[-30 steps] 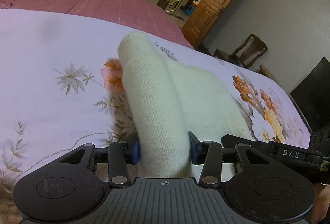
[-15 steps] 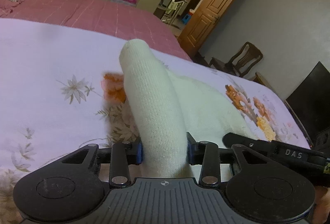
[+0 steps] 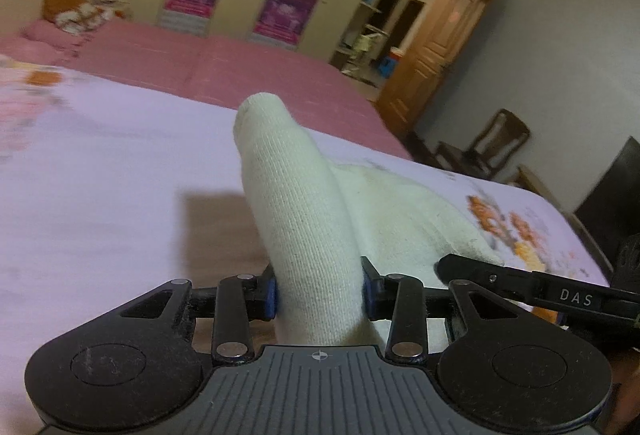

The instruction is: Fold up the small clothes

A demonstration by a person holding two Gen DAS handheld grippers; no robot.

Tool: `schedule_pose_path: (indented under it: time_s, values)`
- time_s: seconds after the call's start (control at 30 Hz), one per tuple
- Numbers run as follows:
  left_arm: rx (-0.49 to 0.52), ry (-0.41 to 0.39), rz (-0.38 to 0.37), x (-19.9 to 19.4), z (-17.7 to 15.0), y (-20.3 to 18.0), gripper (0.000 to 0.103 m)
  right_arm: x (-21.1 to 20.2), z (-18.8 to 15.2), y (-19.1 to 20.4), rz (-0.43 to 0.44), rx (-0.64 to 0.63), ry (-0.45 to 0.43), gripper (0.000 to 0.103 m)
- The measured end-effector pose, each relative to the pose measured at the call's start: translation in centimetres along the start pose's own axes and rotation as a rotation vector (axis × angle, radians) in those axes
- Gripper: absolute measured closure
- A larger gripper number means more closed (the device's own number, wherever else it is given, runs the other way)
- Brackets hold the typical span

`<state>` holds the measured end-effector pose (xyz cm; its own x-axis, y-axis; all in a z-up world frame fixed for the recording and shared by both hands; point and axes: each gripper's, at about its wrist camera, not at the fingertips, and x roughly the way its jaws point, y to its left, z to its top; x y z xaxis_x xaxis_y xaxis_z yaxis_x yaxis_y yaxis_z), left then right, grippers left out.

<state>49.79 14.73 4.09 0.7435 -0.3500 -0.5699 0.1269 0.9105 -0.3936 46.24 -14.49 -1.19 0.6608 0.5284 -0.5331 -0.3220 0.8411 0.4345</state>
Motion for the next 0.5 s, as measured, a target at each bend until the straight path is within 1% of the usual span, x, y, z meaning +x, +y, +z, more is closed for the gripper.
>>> schedule_pose_path:
  time_s: [0.13, 0.27, 0.4, 0.5]
  values:
    - [-0.024, -0.007, 0.066, -3.9, -0.9, 4.6, 0.065, 2.5, -1.4, 4.2, 0.064, -0.016, 0.037, 0.074]
    - [-0.071, -0.006, 0.121, -6.9, -2.8, 8.9, 0.065, 5.0, -3.1, 7.7, 0.121, -0.020, 0.085, 0.074]
    - [-0.131, 0.008, 0.138, -7.9, -5.2, 11.9, 0.065, 6.4, -4.7, 9.8, 0.157, -0.033, 0.135, 0.074]
    - [-0.182, 0.012, 0.131, -7.1, -6.9, 13.0, 0.064, 7.0, -5.6, 10.0, 0.150, -0.033, 0.161, 0.074]
